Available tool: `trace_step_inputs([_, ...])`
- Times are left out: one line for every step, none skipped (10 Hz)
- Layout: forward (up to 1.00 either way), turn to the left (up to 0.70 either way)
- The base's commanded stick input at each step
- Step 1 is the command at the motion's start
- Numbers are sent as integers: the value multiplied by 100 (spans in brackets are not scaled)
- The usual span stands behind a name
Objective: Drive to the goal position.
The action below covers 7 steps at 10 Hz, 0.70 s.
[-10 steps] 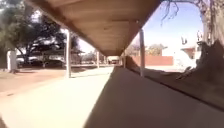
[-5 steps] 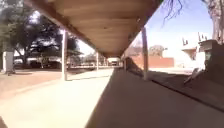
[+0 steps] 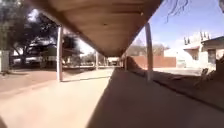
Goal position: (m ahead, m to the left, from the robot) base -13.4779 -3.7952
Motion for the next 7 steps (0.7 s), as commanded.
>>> trace_step_inputs([85,0])
trace_step_inputs([85,0])
trace_step_inputs([85,0])
trace_step_inputs([85,0])
trace_step_inputs([85,0])
trace_step_inputs([85,0])
trace_step_inputs([85,0])
